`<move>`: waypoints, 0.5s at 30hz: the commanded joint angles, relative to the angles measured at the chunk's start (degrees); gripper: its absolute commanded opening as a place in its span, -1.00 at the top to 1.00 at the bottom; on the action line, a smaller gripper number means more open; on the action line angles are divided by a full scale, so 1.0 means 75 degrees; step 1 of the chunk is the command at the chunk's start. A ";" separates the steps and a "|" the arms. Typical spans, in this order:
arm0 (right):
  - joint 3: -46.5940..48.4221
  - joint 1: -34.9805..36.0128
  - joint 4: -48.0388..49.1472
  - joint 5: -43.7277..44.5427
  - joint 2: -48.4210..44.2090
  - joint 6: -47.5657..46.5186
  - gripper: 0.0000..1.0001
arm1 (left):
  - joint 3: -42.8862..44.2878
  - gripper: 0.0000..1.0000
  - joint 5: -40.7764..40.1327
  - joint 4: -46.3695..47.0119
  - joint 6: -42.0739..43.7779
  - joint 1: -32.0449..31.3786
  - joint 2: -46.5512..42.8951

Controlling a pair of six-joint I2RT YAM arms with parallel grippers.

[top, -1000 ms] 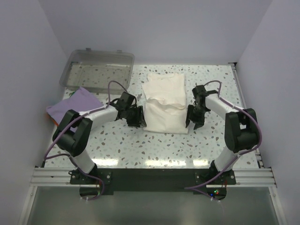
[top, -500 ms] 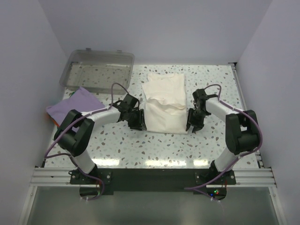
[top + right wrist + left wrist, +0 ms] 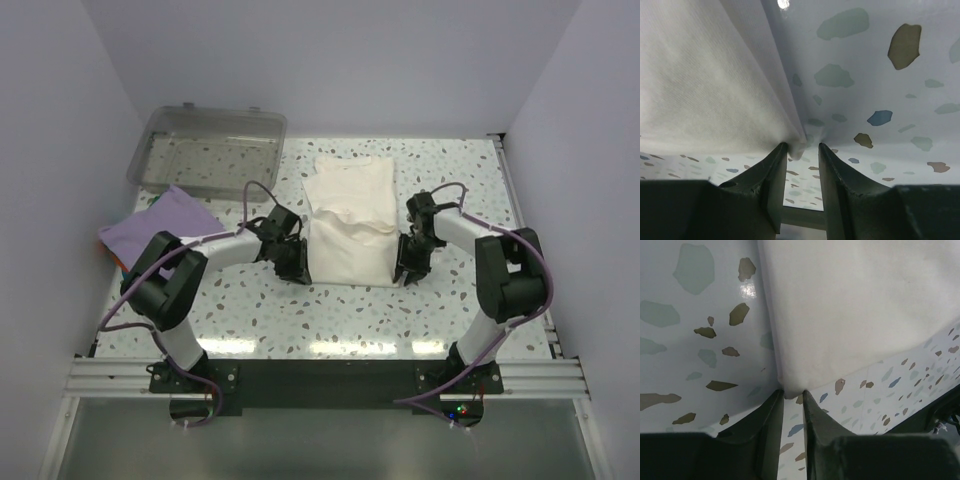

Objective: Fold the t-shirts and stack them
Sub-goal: Fold the tshirt

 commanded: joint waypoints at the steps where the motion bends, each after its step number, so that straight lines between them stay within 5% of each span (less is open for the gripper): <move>1: 0.0049 0.0090 0.0149 -0.0193 0.0106 -0.0044 0.31 | 0.0034 0.51 -0.0059 0.0034 0.0157 -0.0060 0.0223; 4: 0.0119 0.0113 0.0161 -0.0286 0.0258 -0.0114 0.53 | 0.0057 0.76 -0.0013 0.0197 0.0204 -0.0060 0.0259; 6: 0.0177 0.0113 0.0032 -0.0252 0.0317 -0.0138 1.00 | 0.0104 0.96 -0.0012 0.0198 0.0216 -0.0060 0.0247; 15: 0.0143 0.0148 -0.0975 0.0064 -0.0256 -0.0360 1.00 | -0.0504 1.00 -0.0224 -0.0013 0.0017 -0.0165 -0.0689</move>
